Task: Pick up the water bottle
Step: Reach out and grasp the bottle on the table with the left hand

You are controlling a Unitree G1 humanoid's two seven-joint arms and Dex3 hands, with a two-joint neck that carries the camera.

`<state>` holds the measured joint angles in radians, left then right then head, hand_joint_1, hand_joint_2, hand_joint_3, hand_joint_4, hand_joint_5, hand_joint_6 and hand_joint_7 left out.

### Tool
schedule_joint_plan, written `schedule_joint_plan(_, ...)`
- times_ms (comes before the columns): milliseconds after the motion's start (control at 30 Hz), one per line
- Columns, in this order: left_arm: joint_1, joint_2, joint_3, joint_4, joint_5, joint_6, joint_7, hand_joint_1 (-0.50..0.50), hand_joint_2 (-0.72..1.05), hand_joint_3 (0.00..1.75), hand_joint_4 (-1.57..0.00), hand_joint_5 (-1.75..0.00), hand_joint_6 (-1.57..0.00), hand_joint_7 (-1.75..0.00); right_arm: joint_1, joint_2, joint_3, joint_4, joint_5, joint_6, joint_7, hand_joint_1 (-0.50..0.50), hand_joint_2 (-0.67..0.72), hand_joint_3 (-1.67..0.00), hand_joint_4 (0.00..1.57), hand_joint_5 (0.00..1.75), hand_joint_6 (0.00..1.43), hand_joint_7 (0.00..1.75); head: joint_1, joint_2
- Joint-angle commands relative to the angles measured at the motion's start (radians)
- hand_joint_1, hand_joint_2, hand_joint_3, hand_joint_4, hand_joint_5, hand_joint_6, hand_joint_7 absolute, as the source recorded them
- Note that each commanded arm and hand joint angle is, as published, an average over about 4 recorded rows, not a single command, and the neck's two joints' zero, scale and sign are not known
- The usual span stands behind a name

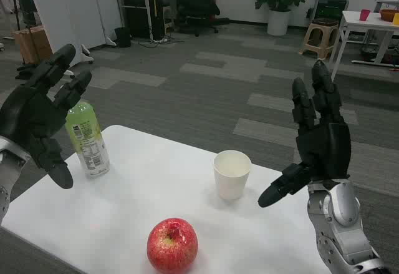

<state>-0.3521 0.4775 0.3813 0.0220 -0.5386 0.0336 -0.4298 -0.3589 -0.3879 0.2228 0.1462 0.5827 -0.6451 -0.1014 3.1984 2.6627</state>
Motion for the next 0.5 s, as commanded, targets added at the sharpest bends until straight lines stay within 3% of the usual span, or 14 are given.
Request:
schedule_joint_plan(33, -0.189, -0.232, -0.569, 0.088, 0.031, -0.483, 0.339, -0.48, -0.72, 0.09, 0.0, 0.0, 0.0, 0.0, 0.094, -0.097, -0.235, -0.231, -0.067, -0.014, 0.002, -0.46, 0.66, 0.0, 0.0, 0.0, 0.0, 0.0, -0.073, 0.206)
schedule_joint_plan(67, -0.189, -0.232, -0.569, 0.088, 0.031, -0.483, 0.339, -0.48, -0.72, 0.09, 0.0, 0.0, 0.0, 0.0, 0.094, -0.097, -0.235, -0.231, -0.067, -0.014, 0.002, -0.46, 0.66, 0.0, 0.0, 0.0, 0.0, 0.0, -0.066, 0.185)
schedule_joint_plan(100, -0.188, -0.232, -0.57, 0.087, 0.031, -0.483, 0.339, -0.48, -0.72, 0.09, 0.0, 0.0, 0.0, 0.0, 0.095, -0.097, -0.235, -0.231, -0.067, -0.014, 0.002, -0.46, 0.66, 0.0, 0.0, 0.0, 0.0, 0.0, -0.043, 0.122)
schedule_joint_plan(500, -0.188, -0.232, -0.57, 0.087, 0.028, -0.483, 0.339, -0.48, -0.72, 0.09, 0.0, 0.0, 0.0, 0.0, 0.095, -0.098, -0.234, -0.229, -0.066, -0.01, 0.004, -0.46, 0.66, 0.0, 0.0, 0.0, 0.0, 0.0, -0.041, 0.11)
